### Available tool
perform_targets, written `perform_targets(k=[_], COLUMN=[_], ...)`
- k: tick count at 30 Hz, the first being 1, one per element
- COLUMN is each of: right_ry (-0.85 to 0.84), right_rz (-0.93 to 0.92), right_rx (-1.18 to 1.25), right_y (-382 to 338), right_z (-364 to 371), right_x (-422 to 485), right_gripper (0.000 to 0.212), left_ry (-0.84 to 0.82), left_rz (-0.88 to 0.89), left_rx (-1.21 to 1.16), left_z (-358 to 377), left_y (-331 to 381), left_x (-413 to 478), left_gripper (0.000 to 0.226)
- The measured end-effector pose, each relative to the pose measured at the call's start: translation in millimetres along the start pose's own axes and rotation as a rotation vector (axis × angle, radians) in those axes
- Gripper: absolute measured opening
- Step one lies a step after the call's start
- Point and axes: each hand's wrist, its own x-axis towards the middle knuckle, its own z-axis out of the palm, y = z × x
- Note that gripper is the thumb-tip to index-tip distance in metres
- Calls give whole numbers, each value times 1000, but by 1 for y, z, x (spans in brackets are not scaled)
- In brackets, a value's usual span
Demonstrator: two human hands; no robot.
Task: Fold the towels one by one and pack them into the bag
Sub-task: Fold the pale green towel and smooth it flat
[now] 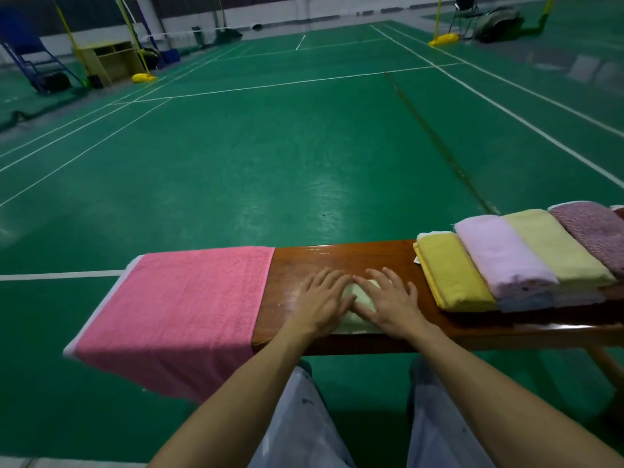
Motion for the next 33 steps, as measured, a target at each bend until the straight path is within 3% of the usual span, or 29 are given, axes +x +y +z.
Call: perform_targets(k=[3,9,13,18,24,27,33], right_ry=[0,-51,-148,-61,-13,77,507], right_rz=[21,85,54,-28,-127,-123,125], right_rx=[17,203,265,404,541,555,556], right_y=[10,16,28,29,28,33,51], right_z=[7,7,-6,-14,-20,-30,-60], right_x=[-1,-1,-7,-15,-25,-30,-41], right_gripper=[115,62,69,48,56,60,65], left_ry=[-36,-131,-133,-115,-132,-138,-108], left_rz=[-121,-283,-227,-182,-129,-138,29], left_rx=[-103,-333,-499,-803,-1000,-1034,-906], left_z=[11,11,-4,-15,-32,-50,-80], left_y=[-8,-31,-42,-50,-50,-44,3], left_x=[-9,-20,-20,-27,-15,12,115], left_gripper=[57,50,47,43,46,53,54])
